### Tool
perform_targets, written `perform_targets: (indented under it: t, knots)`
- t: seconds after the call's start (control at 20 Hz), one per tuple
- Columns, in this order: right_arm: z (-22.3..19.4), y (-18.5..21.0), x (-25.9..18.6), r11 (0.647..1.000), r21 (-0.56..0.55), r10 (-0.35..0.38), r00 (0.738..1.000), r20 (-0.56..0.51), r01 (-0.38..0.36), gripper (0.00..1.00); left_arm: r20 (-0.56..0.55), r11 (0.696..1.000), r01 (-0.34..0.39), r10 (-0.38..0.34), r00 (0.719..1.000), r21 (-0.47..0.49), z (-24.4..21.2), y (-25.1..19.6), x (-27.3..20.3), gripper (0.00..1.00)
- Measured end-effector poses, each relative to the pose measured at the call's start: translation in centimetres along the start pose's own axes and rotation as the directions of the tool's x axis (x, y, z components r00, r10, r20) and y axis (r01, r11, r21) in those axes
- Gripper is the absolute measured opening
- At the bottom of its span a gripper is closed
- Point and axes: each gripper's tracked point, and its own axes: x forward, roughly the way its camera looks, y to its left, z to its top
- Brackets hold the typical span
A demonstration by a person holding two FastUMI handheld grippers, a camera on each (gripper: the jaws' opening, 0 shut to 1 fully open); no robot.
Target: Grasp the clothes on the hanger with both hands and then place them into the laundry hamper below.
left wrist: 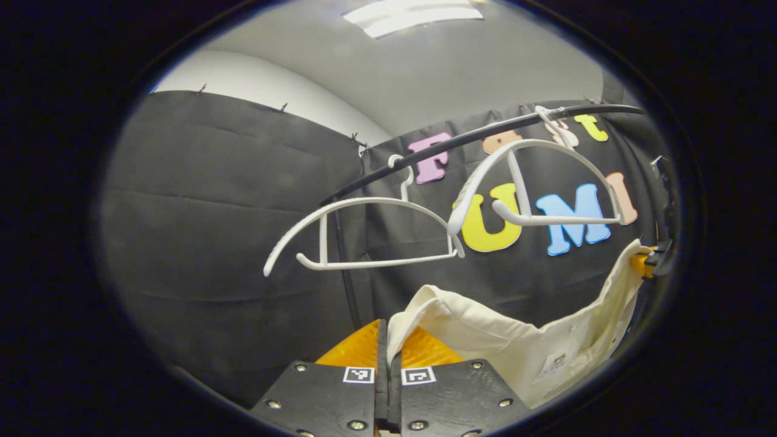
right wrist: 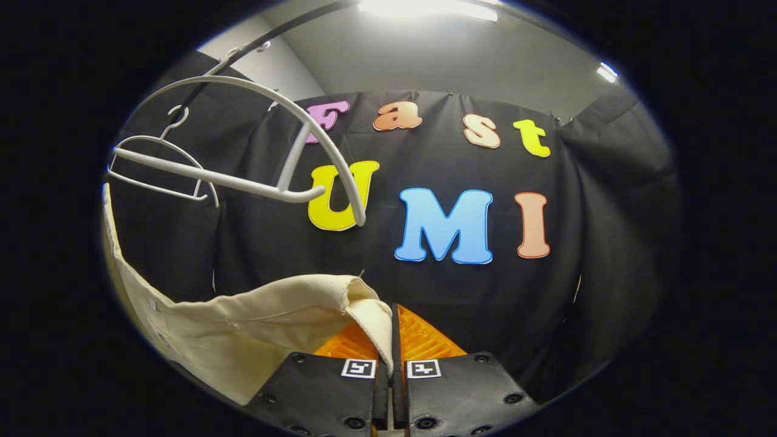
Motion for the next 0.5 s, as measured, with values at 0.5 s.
perform_targets:
  t: [0.5]
  knots:
    - [3.7,5.3,-9.8,0.996,-0.018,0.085,0.994,0.066,-0.084,0.05,0.051,0.979,0.197,-0.195,0.979,-0.045,2.1,-4.1,-4.9,0.0]
